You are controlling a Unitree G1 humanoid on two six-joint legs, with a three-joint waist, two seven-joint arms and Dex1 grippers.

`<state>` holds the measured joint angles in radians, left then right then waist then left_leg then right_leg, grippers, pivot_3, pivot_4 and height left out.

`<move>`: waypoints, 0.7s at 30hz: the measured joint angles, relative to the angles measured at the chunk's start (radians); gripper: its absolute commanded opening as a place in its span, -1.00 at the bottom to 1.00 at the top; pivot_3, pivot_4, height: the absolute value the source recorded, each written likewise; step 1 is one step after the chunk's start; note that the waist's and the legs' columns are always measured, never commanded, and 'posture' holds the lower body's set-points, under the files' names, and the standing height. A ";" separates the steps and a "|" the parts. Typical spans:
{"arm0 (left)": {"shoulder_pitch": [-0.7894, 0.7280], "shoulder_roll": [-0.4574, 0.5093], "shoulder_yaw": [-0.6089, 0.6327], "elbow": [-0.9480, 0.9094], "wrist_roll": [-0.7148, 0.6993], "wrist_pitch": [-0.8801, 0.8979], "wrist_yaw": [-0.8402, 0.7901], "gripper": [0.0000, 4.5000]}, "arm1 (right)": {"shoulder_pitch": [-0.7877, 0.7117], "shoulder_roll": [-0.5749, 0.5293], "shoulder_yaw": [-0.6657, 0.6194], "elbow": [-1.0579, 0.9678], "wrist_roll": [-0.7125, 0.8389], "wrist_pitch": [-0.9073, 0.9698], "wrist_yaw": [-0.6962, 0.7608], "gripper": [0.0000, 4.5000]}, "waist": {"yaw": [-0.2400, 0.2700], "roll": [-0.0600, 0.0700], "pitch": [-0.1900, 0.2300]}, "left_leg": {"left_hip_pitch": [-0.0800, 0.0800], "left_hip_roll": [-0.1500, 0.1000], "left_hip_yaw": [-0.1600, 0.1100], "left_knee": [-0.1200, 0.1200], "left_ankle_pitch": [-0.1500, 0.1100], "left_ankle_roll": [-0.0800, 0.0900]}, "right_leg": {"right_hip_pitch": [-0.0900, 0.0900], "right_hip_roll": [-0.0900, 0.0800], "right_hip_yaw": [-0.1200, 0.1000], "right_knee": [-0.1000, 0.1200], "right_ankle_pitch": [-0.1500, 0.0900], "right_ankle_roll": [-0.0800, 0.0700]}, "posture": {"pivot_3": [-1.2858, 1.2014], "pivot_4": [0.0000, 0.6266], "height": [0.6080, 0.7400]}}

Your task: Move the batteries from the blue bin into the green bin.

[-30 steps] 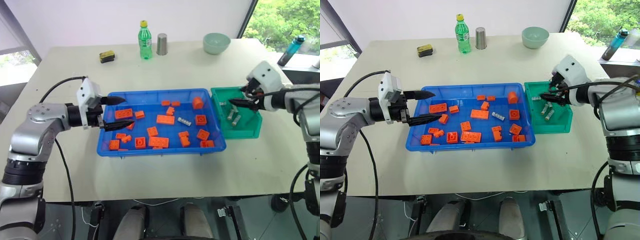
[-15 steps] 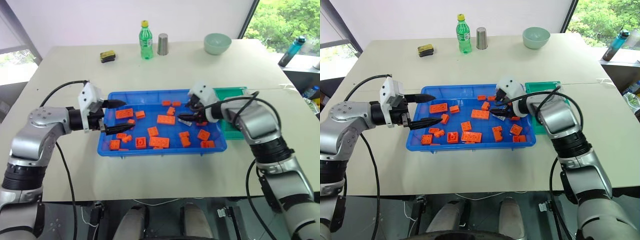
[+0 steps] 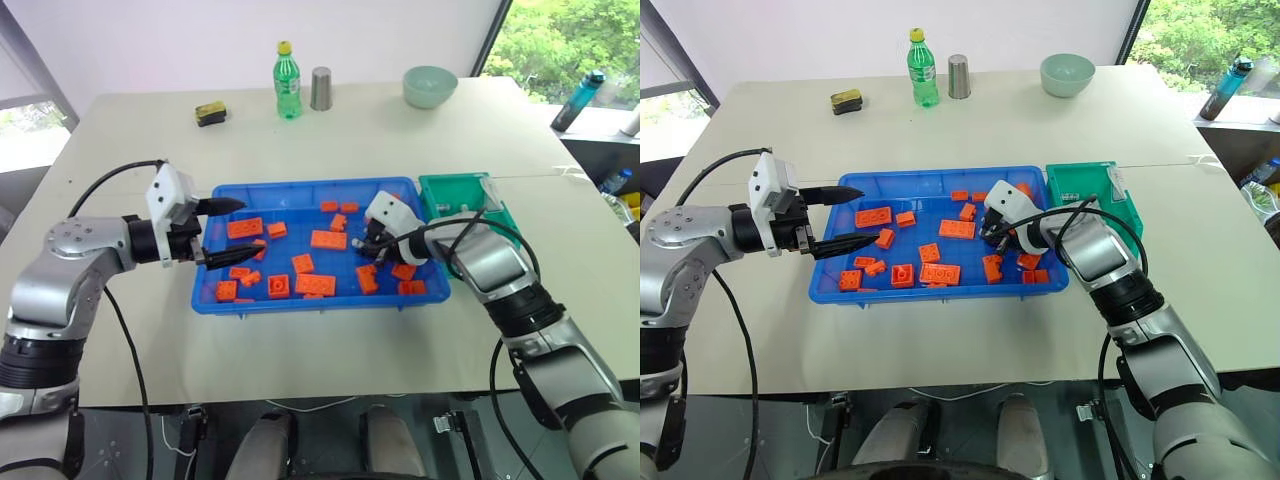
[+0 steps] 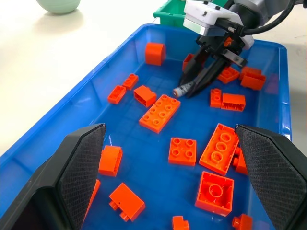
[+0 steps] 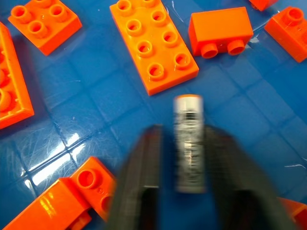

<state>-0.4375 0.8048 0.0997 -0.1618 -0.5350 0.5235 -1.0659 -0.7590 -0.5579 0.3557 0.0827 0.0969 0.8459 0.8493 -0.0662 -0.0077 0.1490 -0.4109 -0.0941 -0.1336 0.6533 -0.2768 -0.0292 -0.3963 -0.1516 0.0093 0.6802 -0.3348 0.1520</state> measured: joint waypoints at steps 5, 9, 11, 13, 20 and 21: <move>-0.001 0.000 -0.001 0.000 0.000 0.008 -0.004 1.00 | -0.030 -0.027 -0.132 -0.088 0.111 0.152 0.024 -0.98 | 0.001 0.000 0.000 | 0.000 0.000 0.000 0.000 0.000 0.000 | 0.000 0.000 0.000 0.000 0.000 0.000 | 0.03 -0.52 0.80; -0.003 -0.002 -0.008 0.001 0.000 0.008 -0.013 1.00 | -0.148 -0.181 -0.302 -0.105 0.164 0.237 0.021 -0.98 | 0.014 0.000 0.000 | 0.000 0.000 0.000 0.000 0.000 0.000 | 0.000 0.000 0.000 -0.001 0.000 0.000 | 0.03 -0.52 0.80; -0.003 -0.001 -0.007 0.004 0.000 0.007 -0.019 1.00 | -0.150 -0.292 -0.346 -0.103 0.159 0.230 0.024 -0.98 | 0.023 0.000 0.000 | 0.000 0.000 0.000 -0.001 0.000 0.000 | 0.000 0.000 0.000 -0.001 0.000 0.000 | 0.03 -0.52 0.80; -0.003 -0.002 -0.008 0.007 0.000 0.005 -0.024 1.00 | -0.122 -0.352 -0.355 -0.099 0.154 0.216 0.032 -0.98 | 0.023 0.000 0.000 | 0.000 0.000 0.001 -0.001 0.000 0.000 | 0.001 0.000 0.000 -0.007 0.000 0.000 | 0.03 -0.52 0.80; -0.051 -0.003 -0.012 0.066 0.005 -0.017 -0.053 1.00 | 0.027 -0.417 -0.359 -0.098 0.153 0.199 0.025 0.09 | 0.016 0.000 0.000 | 0.000 0.001 0.004 -0.001 0.000 0.000 | 0.002 0.001 0.000 -0.009 0.000 0.000 | 0.03 -0.52 0.80; -0.064 -0.004 -0.014 0.074 0.006 -0.023 -0.054 1.00 | 0.029 -0.418 -0.360 -0.099 0.150 0.187 0.015 0.29 | 0.017 0.000 0.000 | 0.000 0.001 0.004 -0.001 0.000 0.000 | 0.002 0.000 0.000 -0.009 0.000 0.000 | 0.03 -0.52 0.80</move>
<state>-0.5014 0.8009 0.0859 -0.0883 -0.5295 0.5003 -1.1203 -0.7297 -0.9756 -0.0044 -0.0166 0.2473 1.0326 0.8641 -0.0491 -0.0074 0.1493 -0.4110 -0.0928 -0.1297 0.6521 -0.2769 -0.0289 -0.3947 -0.1512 0.0096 0.6708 -0.3348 0.1520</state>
